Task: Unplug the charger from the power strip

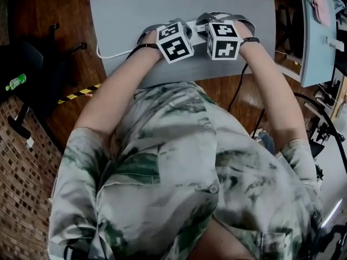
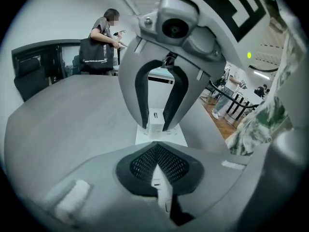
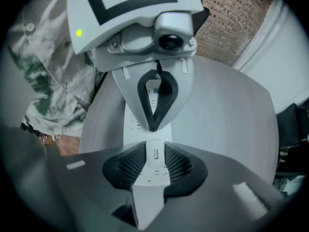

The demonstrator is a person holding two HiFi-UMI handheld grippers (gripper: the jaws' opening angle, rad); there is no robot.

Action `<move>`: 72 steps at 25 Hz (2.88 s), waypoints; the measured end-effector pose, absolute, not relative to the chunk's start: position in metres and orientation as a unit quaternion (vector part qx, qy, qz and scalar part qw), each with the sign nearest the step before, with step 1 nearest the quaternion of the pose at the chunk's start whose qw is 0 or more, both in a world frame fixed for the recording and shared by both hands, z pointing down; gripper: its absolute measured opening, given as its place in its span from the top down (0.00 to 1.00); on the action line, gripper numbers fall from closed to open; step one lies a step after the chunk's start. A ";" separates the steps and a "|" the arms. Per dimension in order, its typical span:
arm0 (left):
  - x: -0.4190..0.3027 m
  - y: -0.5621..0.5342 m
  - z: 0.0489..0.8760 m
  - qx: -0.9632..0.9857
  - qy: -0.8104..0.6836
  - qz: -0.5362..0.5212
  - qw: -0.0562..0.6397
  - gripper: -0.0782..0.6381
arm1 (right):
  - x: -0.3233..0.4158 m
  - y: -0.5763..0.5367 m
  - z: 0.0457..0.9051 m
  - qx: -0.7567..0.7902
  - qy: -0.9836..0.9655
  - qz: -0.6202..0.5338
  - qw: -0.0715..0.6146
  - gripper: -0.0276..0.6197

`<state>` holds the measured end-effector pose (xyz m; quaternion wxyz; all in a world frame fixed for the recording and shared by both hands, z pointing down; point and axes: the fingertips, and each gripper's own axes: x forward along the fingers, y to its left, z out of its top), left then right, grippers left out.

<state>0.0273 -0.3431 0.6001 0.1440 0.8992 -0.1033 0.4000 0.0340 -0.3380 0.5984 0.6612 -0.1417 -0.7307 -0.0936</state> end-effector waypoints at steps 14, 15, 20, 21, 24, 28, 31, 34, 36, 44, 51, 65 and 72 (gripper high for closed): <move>0.025 -0.342 0.599 0.899 -0.094 0.402 0.145 0.89 | 0.033 -0.334 0.605 -0.191 -0.697 -0.112 0.682 0.80; 0.026 -0.342 0.599 0.900 -0.095 0.402 0.142 0.89 | 0.034 -0.334 0.605 -0.190 -0.697 -0.113 0.682 0.80; 0.026 -0.343 0.600 0.897 -0.086 0.403 0.160 0.89 | 0.035 -0.334 0.605 -0.188 -0.692 -0.118 0.687 0.80; 0.026 -0.344 0.600 0.896 -0.084 0.404 0.164 0.89 | 0.035 -0.334 0.603 -0.188 -0.693 -0.116 0.686 0.80; 0.031 -0.346 0.599 0.897 -0.081 0.403 0.160 0.89 | 0.027 -0.347 0.568 -0.168 -0.718 -0.092 0.669 0.80; 0.030 -0.348 0.603 0.896 -0.079 0.403 0.169 0.89 | 0.014 -0.384 0.502 -0.119 -0.738 -0.109 0.656 0.80; 0.031 -0.354 0.600 0.894 -0.082 0.407 0.168 0.89 | 0.023 -0.382 0.485 -0.089 -0.753 -0.111 0.642 0.80; 0.026 -0.357 0.596 0.894 -0.093 0.403 0.171 0.89 | 0.040 -0.365 0.479 -0.045 -0.769 -0.091 0.631 0.80; 0.023 -0.356 0.582 0.901 -0.111 0.383 0.169 0.88 | 0.046 -0.352 0.469 -0.009 -0.787 -0.083 0.611 0.80; -0.033 -0.332 0.464 0.913 -0.284 0.231 0.179 0.88 | 0.072 -0.272 0.426 0.100 -0.845 -0.061 0.522 0.80; -0.093 -0.224 0.377 0.891 -0.382 0.138 0.201 0.89 | 0.084 -0.201 0.411 0.190 -0.878 -0.041 0.438 0.80; -0.134 -0.021 0.334 0.919 -0.341 0.115 0.163 0.89 | 0.040 -0.025 0.373 0.302 -0.887 -0.024 0.349 0.80; -0.169 0.074 0.346 0.931 -0.304 0.093 0.178 0.89 | -0.016 0.109 0.369 0.338 -0.883 0.015 0.325 0.80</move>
